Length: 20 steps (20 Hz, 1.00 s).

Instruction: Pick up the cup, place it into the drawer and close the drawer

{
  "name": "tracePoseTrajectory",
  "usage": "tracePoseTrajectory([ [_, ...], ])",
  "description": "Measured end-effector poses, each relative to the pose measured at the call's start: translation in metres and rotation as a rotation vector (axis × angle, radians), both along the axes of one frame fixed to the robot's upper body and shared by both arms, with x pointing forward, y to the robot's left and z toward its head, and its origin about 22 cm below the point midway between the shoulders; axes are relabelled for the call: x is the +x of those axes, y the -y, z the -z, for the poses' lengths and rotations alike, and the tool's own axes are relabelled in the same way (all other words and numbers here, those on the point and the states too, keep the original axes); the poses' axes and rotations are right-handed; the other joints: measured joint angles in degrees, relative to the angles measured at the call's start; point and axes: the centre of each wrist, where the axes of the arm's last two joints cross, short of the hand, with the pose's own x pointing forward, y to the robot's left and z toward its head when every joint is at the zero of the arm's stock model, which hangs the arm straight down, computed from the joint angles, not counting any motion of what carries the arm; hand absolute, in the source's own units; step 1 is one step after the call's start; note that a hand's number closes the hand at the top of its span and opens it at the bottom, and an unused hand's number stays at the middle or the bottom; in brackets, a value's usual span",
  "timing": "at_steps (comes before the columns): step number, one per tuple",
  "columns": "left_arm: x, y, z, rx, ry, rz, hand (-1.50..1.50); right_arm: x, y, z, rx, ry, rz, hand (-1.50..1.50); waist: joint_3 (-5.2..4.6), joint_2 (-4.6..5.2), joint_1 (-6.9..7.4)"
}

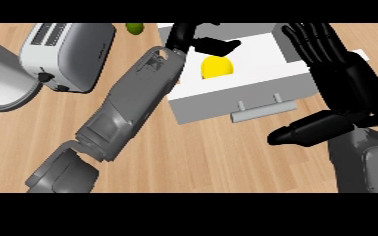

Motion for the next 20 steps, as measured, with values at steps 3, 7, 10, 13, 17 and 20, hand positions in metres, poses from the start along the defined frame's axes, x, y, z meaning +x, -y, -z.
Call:
tracePoseTrajectory([
  [3, -0.001, 0.000, -0.001, -0.087, 0.021, 0.027, -1.50, 0.001, -0.011, -0.001, -0.007, -0.006, -0.119, 1.50, -0.04, 0.06, -0.04],
  [7, -0.003, 0.003, -0.008, -0.213, 0.069, 0.040, -1.50, 0.000, -0.021, 0.004, -0.064, -0.050, -0.294, 1.50, -0.07, -0.33, 0.34],
  [10, -0.002, 0.005, -0.014, -0.271, 0.098, 0.016, -1.50, -0.004, -0.019, 0.009, -0.203, -0.099, -0.372, 1.50, -0.08, -0.73, 1.34],
  [13, -0.001, 0.004, -0.015, -0.306, 0.115, -0.012, -1.50, -0.007, -0.016, 0.010, -0.363, -0.138, -0.398, -1.50, -0.09, -1.14, 2.94],
  [17, -0.001, 0.003, -0.013, -0.327, 0.125, -0.050, -1.50, -0.014, -0.010, 0.015, -0.549, -0.154, -0.333, -1.50, -0.05, -1.63, 5.19],
  [20, -0.002, -0.001, -0.004, -0.350, 0.113, -0.063, -1.50, -0.021, -0.011, 0.030, -0.661, -0.152, -0.259, -1.50, -0.03, -1.94, 6.90],
])
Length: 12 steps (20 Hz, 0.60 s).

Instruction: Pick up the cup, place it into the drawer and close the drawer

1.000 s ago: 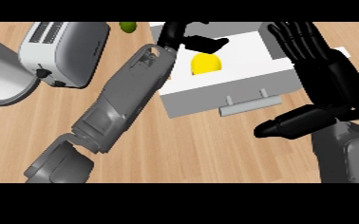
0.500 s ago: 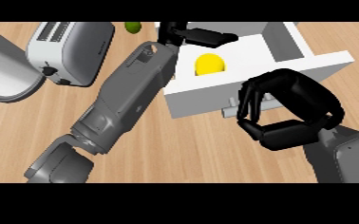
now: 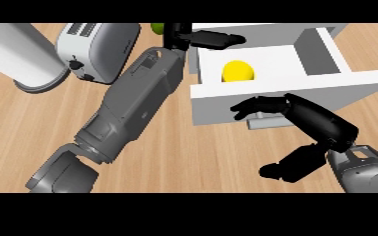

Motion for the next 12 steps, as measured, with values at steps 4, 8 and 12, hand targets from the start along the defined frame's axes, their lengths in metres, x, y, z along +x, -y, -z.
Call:
tracePoseTrajectory([
  [4, -0.002, -0.007, 0.011, -0.047, 0.004, 0.012, -1.50, 0.004, -0.004, 0.034, -0.110, -0.001, 0.075, -1.50, 0.00, -0.27, 2.63],
  [8, -0.004, -0.014, 0.019, -0.081, 0.010, 0.021, -1.50, 0.017, -0.006, 0.077, -0.212, -0.035, 0.101, -1.50, 0.01, -0.39, 4.98],
  [12, -0.004, -0.036, 0.031, -0.105, 0.015, 0.016, -1.50, 0.038, -0.004, 0.110, -0.303, -0.059, 0.115, 1.50, 0.04, -0.37, 6.95],
])
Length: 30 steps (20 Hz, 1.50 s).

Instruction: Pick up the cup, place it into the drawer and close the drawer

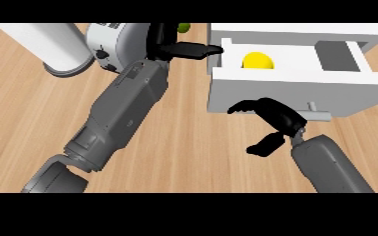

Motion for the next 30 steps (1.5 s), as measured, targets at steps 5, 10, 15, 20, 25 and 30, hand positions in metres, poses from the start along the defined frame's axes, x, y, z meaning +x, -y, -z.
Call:
tracePoseTrajectory([
  [5, -0.004, -0.014, 0.008, -0.024, -0.001, 0.012, -1.50, 0.035, 0.006, 0.019, -0.038, 0.016, 0.053, 1.50, -0.18, -0.14, 1.93],
  [10, -0.008, -0.036, 0.014, -0.037, -0.005, 0.024, -1.50, 0.064, 0.027, 0.014, 0.038, 0.083, 0.126, 1.50, 0.05, 0.29, 3.97],
  [15, -0.010, -0.057, 0.015, -0.041, -0.012, 0.040, -1.50, 0.088, 0.044, -0.005, 0.114, 0.143, 0.206, 1.50, 0.22, 0.70, 5.53],
  [20, -0.014, -0.065, 0.019, -0.037, -0.012, 0.061, -1.50, 0.089, 0.053, -0.004, 0.188, 0.107, 0.217, 1.50, 0.28, 0.56, 6.20],
  [25, -0.017, -0.075, 0.023, -0.028, -0.012, 0.079, -1.50, 0.088, 0.063, -0.007, 0.243, 0.058, 0.216, 1.50, 0.34, 0.61, 6.99],
  [30, -0.019, -0.078, 0.025, -0.028, -0.011, 0.099, -1.50, 0.087, 0.073, -0.013, 0.283, 0.013, 0.198, 1.50, 0.56, 0.87, 7.67],
])
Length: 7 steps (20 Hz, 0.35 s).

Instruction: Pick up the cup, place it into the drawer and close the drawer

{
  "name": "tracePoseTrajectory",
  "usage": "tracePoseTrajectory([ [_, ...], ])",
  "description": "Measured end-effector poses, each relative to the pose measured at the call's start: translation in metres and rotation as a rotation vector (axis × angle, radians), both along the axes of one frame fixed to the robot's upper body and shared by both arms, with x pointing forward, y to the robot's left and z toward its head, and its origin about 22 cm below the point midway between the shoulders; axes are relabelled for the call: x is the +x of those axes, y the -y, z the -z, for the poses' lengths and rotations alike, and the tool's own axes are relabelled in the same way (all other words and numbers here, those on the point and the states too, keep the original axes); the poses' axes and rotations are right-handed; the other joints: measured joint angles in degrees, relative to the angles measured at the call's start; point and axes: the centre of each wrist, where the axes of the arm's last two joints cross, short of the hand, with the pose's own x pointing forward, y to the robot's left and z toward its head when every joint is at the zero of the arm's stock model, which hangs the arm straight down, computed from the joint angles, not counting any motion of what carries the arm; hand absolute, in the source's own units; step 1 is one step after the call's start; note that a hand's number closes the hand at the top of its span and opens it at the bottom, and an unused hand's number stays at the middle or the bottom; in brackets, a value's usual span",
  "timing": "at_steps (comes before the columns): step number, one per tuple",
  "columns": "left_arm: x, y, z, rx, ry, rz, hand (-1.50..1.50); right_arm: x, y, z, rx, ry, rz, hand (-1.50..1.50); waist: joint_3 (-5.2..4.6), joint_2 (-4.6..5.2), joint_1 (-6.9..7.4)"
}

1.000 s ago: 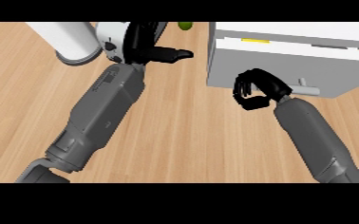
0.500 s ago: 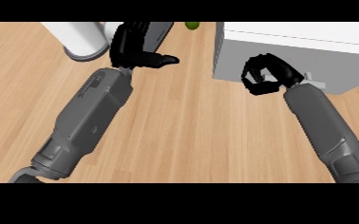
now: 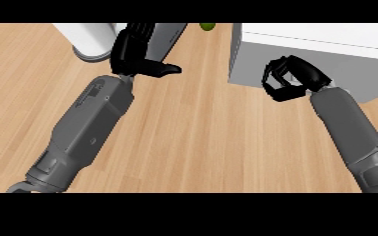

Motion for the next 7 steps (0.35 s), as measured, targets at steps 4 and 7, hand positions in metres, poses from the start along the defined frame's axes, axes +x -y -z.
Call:
tracePoseTrajectory([
  [4, -0.002, -0.003, 0.002, -0.008, -0.002, 0.011, -1.50, -0.001, 0.007, -0.005, 0.027, -0.029, -0.015, 1.50, 0.15, 0.26, 0.59],
  [7, -0.003, -0.005, 0.003, -0.014, 0.000, 0.019, -1.50, -0.003, 0.012, -0.007, 0.044, -0.041, -0.025, 1.50, 0.28, 0.47, 0.98],
])
